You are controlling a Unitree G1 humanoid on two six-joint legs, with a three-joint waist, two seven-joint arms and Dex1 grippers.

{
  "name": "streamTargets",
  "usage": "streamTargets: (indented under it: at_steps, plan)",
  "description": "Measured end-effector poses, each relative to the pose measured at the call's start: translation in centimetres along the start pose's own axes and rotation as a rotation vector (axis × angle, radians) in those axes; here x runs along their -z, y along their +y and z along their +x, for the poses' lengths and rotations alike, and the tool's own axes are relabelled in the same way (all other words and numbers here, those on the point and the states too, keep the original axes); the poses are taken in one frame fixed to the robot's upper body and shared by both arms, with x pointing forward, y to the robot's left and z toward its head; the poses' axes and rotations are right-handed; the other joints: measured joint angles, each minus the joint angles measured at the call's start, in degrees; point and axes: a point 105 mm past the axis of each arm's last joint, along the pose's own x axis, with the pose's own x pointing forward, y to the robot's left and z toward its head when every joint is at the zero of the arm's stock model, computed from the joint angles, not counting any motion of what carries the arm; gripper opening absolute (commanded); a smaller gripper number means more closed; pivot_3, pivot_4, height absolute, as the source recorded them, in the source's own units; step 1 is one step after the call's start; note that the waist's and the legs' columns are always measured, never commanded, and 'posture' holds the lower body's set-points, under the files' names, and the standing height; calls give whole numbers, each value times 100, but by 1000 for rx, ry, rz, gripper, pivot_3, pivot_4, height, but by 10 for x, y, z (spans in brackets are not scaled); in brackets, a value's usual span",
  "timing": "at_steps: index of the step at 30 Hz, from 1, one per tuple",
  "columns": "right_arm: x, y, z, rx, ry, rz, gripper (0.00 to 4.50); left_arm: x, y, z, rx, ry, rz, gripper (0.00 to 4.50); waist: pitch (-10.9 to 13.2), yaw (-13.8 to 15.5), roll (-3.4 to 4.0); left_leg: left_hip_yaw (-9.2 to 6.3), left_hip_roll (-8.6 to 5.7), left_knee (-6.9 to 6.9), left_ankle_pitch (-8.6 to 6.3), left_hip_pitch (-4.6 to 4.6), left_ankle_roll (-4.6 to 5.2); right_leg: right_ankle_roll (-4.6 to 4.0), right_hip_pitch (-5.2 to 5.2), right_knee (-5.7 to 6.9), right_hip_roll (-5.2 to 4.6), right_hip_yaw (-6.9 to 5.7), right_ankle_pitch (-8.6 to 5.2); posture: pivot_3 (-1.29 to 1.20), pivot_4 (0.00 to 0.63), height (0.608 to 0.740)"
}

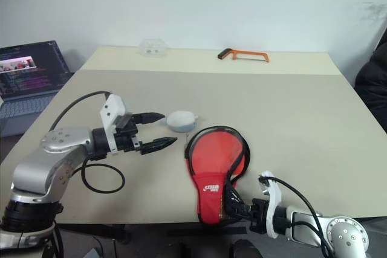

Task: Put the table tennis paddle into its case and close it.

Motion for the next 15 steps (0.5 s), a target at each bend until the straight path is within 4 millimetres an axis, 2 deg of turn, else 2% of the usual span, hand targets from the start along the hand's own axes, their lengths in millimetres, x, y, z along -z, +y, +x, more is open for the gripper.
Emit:
streamTargets:
  at_steps: [1,5,8,11,13,15]
  plan:
    - [-4,-1,1,9,-17,5,893,0,0,0,1,1,0,4500,0,0,0,1,0,6,1,-1,2,3,1,2,0,1,2,0,150,740]
    - [-18,-1,6,10,-66,20,2206,2,2,0,-11,7,-6,4500,0,7,0,5,-4,15,3,-2,4,11,5,0,-5,6,6,0,150,740]
    - [-16,2,6,-5,-48,25,3320,3,4,0,-22,11,-7,4500,0,18,0,5,-4,14,2,-8,4,9,2,-4,-5,4,5,0,150,740]
    - [-13,5,-2,-26,-16,2,4240,4,5,0,-28,11,-6,4500,0,33,0,8,-4,13,2,-11,3,8,3,-6,-7,2,5,0,150,740]
    - [-7,3,-14,1,51,-111,4240,4,5,0,-31,10,-5,4500,3,49,4,10,-9,14,2,-13,3,9,2,-8,-12,3,4,0,150,740]
    - [-3,-9,-42,104,176,-349,4240,2,8,1,-40,3,-9,4500,12,109,24,13,-29,23,2,-9,4,20,4,-10,-29,4,0,0,150,740]
